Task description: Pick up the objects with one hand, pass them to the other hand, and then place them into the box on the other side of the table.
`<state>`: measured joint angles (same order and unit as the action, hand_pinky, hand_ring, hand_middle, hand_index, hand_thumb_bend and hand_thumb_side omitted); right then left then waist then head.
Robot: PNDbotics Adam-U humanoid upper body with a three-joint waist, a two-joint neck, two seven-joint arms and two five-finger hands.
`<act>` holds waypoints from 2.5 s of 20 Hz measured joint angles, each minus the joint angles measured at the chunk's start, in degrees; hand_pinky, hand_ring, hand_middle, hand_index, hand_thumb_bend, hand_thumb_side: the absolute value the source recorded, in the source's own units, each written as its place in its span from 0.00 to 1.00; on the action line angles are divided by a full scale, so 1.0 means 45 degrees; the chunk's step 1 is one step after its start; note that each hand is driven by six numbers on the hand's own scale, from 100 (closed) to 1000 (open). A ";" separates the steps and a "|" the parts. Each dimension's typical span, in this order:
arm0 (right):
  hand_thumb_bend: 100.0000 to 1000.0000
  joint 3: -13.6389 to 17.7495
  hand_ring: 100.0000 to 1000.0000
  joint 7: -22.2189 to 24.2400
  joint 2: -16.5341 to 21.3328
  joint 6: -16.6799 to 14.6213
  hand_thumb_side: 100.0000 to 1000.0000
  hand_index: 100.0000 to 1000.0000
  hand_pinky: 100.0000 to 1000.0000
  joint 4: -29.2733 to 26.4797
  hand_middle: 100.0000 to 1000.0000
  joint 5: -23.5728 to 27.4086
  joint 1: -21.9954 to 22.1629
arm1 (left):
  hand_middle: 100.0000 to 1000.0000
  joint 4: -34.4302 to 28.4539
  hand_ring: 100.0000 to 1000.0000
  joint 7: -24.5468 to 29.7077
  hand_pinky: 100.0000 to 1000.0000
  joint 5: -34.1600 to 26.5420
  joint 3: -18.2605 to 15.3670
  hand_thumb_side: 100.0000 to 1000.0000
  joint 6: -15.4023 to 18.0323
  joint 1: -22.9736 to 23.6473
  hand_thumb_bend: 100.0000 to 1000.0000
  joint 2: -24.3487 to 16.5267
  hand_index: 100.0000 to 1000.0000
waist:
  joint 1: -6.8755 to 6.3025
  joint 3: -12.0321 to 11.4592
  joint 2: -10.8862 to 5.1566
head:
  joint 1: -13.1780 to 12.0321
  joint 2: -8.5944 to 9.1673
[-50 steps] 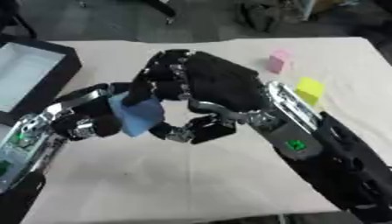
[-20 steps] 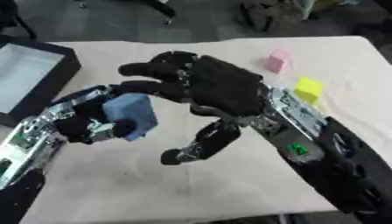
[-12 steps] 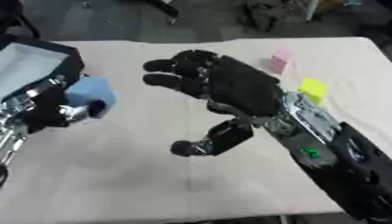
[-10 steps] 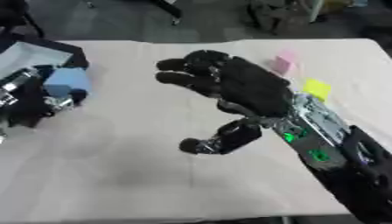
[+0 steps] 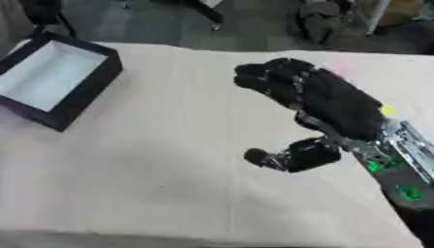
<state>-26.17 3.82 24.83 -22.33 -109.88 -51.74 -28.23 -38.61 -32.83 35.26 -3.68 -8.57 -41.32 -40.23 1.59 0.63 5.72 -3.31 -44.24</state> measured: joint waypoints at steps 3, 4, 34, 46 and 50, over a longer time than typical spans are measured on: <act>0.37 -0.0003 0.80 0.0079 0.0000 -0.0005 0.40 0.96 0.81 -0.0024 0.88 0.0122 -0.0017 | 0.71 0.0450 0.73 -0.0203 0.68 0.0661 0.0028 0.35 0.0054 -0.0310 0.61 0.0234 0.81 | 0.0043 0.0190 0.0105 | -0.0176 0.0000; 0.36 -0.0004 0.80 0.0108 0.0000 -0.0018 0.41 0.96 0.81 -0.0028 0.87 0.0143 -0.0022 | 0.87 0.0478 0.89 -0.0157 0.80 0.0869 0.0055 0.44 0.0084 -0.0382 0.94 0.0310 0.90 | 0.0051 0.0220 0.0127 | -0.0209 0.0000; 0.38 0.3933 0.92 0.2411 0.2702 0.3566 0.48 1.00 0.87 0.7468 0.92 0.6299 -0.0802 | 0.71 -1.4020 0.71 0.7728 0.68 -0.7378 0.0426 0.48 0.3143 0.4744 0.67 0.3235 0.75 | -0.0166 -0.0407 0.0044 | 0.4237 -0.0003; 0.48 0.4481 0.91 0.3948 0.2661 0.4191 0.46 1.00 0.86 1.0788 0.90 0.3516 -0.1570 | 0.70 -1.4304 0.71 0.8099 0.68 -0.7339 0.0331 0.50 0.2812 0.5565 0.66 0.4296 0.75 | -0.0244 -0.0617 -0.0040 | 0.4673 -0.0003; 0.48 0.4755 0.90 0.3848 0.2478 0.4392 0.44 1.00 0.86 1.1501 0.89 0.2880 -0.1698 | 0.70 -1.4304 0.71 0.8148 0.68 -0.7324 0.0315 0.50 0.2767 0.5696 0.66 0.4470 0.75 | -0.0261 -0.0685 -0.0040 | 0.4761 -0.0003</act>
<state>-4.77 21.14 35.98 -2.57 -58.13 -38.78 -35.87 -102.98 3.84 2.30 -2.26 3.88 -15.69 -20.11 0.42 -2.45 5.54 18.11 -44.26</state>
